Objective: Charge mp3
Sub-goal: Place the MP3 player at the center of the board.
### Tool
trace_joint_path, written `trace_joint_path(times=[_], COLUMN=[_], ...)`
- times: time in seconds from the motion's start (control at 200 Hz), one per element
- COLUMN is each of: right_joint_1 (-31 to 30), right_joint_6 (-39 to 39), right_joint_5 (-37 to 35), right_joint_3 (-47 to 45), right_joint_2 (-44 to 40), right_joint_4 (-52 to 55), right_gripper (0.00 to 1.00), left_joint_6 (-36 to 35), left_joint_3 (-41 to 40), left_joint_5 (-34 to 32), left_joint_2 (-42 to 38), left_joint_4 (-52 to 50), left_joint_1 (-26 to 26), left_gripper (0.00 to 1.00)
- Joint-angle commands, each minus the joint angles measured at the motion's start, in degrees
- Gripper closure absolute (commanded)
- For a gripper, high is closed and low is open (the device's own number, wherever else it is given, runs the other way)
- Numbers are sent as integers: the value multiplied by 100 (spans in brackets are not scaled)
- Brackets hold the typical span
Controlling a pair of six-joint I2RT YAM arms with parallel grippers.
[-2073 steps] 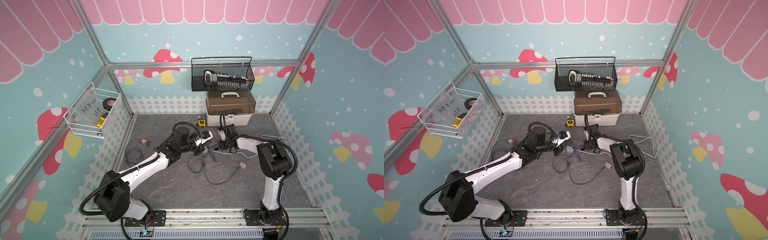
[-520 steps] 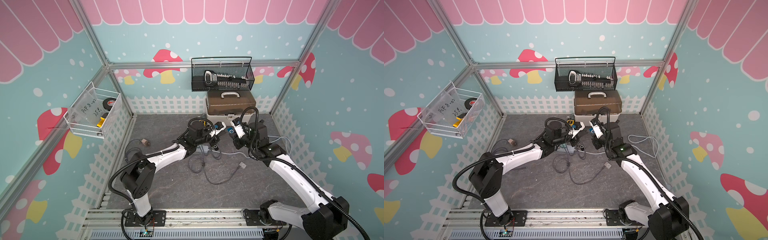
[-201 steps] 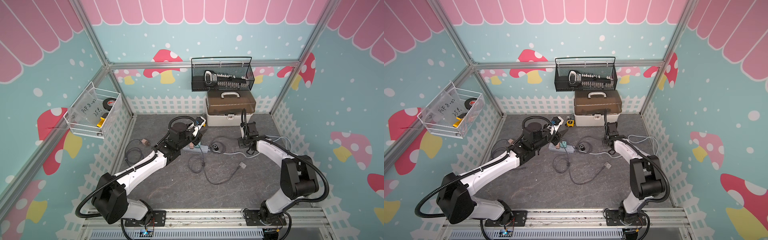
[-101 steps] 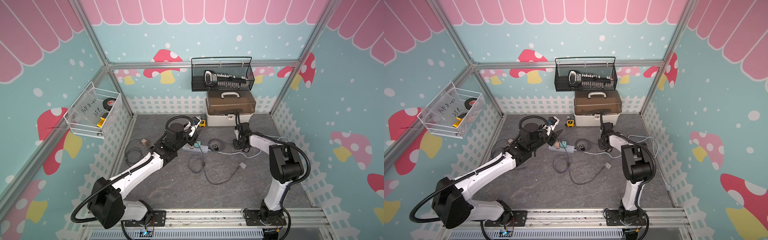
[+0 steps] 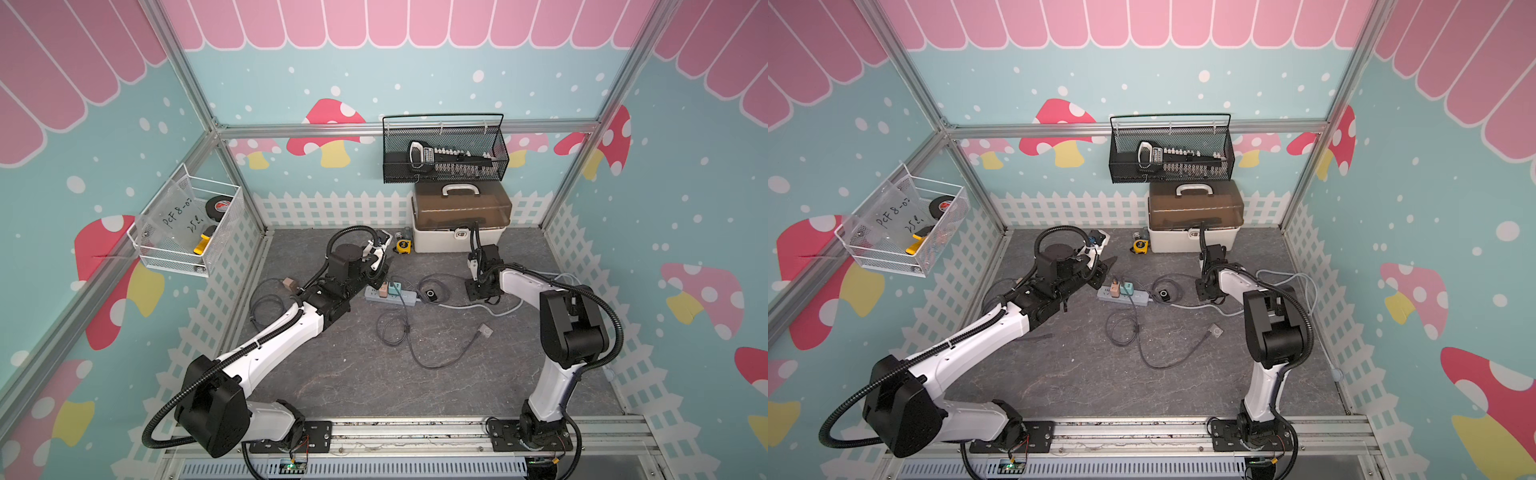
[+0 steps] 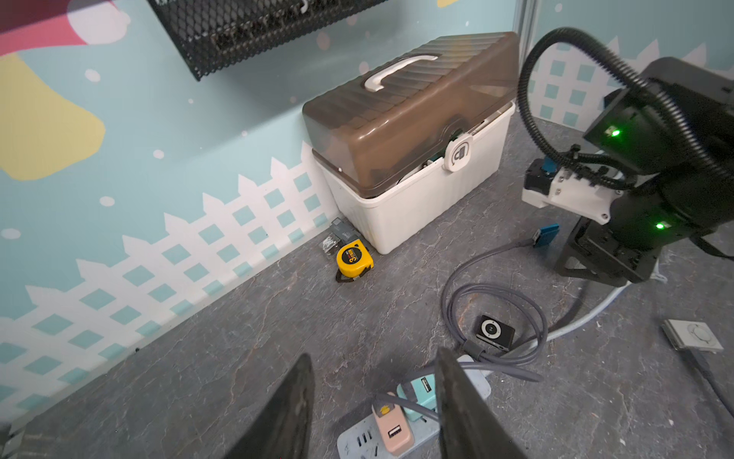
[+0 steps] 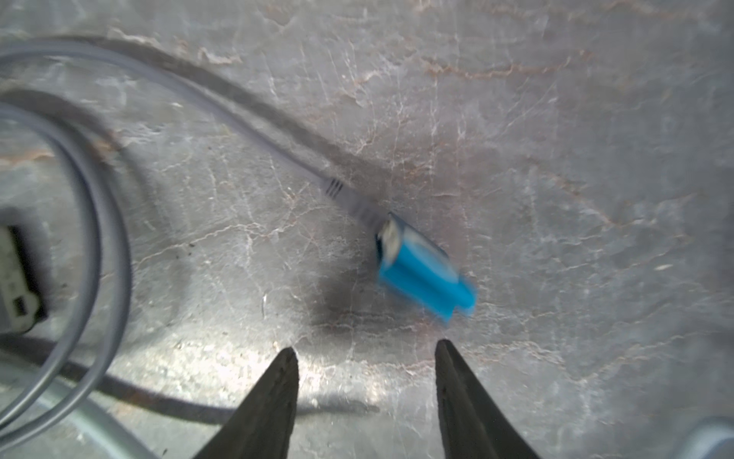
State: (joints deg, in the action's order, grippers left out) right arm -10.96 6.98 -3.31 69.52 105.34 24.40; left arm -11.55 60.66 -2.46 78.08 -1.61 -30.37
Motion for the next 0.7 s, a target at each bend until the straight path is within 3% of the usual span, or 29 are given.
trace_joint_path(times=[0.0,0.195,0.395,0.495,0.695], right_joint_1=[6,2,-124,-319,-416], right_joint_6=[-319,-686,-796,-1024,-1227], right_joint_5=[-28,200,972,1173,1525], right_joint_3=[149,365,401,400,203], right_joint_2=[-657,-1196,-1236,-1140,-1160], right_joint_4=[-10,51,-309,-445,-807], right_gripper=[43,40,39,39,39], left_joint_6=[488,1273,2727,3445,4138], left_joint_3=[252,240,233,285,814], left_joint_5=[-367,-950,-1249,-1137,-1277], left_joint_2=[-122,-325,-281,-16,910], left_joint_4=[-384,-1056,-2276,-2791,-3450], left_joint_1=[210,659,1920,2567,3206], left_gripper=[53,48,47,47,47])
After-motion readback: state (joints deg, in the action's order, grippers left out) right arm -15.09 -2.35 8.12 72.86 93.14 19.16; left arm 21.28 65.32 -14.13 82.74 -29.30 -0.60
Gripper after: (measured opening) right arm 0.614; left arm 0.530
